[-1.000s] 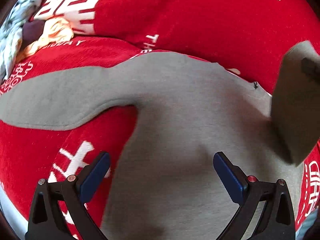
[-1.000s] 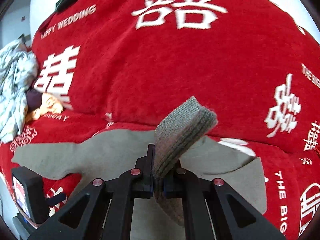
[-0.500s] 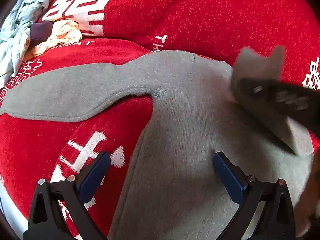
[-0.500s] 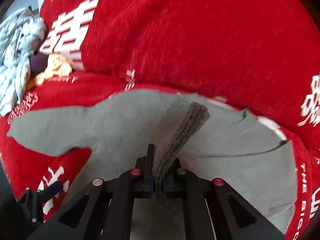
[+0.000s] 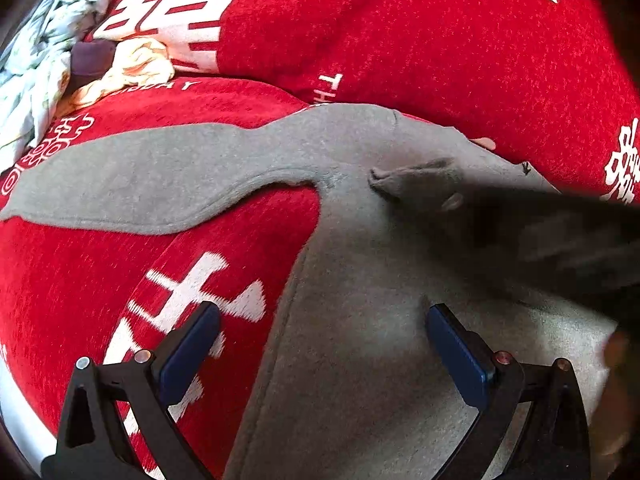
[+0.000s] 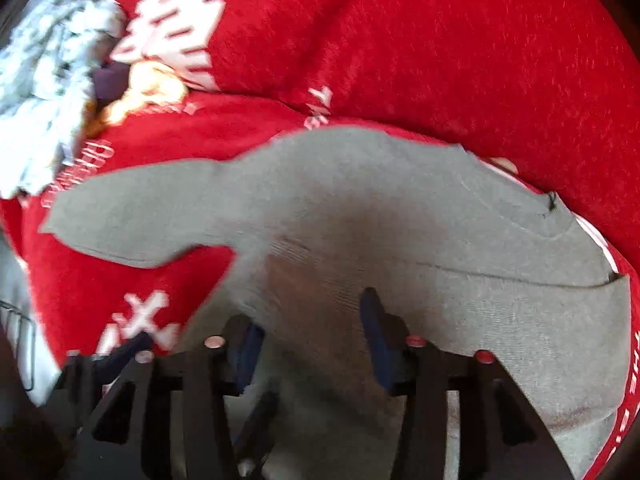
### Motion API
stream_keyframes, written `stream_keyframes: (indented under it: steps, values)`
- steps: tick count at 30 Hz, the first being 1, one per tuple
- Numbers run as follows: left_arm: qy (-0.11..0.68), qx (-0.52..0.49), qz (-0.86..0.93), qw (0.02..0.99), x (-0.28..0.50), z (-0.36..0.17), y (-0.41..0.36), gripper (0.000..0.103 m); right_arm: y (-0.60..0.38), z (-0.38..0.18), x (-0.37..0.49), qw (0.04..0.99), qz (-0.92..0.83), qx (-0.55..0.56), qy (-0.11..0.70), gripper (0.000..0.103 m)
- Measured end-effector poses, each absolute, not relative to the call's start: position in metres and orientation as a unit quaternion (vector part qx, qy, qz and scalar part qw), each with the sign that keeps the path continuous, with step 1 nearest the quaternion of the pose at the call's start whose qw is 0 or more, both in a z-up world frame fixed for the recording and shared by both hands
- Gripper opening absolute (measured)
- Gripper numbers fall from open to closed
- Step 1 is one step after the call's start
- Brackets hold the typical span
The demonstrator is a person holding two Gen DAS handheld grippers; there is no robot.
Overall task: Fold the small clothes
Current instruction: 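Carry the sleeve across the sweater body with the right gripper and release, then withdraw the right gripper and move the left gripper to the other sleeve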
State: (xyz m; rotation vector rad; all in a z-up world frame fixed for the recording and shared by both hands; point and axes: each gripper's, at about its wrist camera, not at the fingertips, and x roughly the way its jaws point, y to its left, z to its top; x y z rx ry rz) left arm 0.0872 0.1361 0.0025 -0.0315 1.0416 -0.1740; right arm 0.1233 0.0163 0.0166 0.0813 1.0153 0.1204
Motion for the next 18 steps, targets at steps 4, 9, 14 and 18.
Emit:
stream_keyframes:
  steps: [4,9,14,18]
  values:
    - [0.505,-0.018,-0.079,0.859,0.078,0.007,0.142,0.103,-0.006,0.057,0.098,0.894,0.066,0.048,0.440,0.062]
    - [0.491,-0.030,-0.094,0.866,0.067,0.028,0.139,0.103,-0.082,0.070,0.066,0.907,-0.009,0.065,0.416,0.069]
    - [0.493,-0.014,-0.158,0.855,0.067,0.039,0.094,0.103,-0.167,0.030,0.037,0.873,-0.122,0.089,0.464,0.069]
    - [0.501,0.025,-0.175,0.847,0.072,0.026,0.047,0.103,-0.200,0.004,0.024,0.859,-0.141,0.122,0.477,0.069]
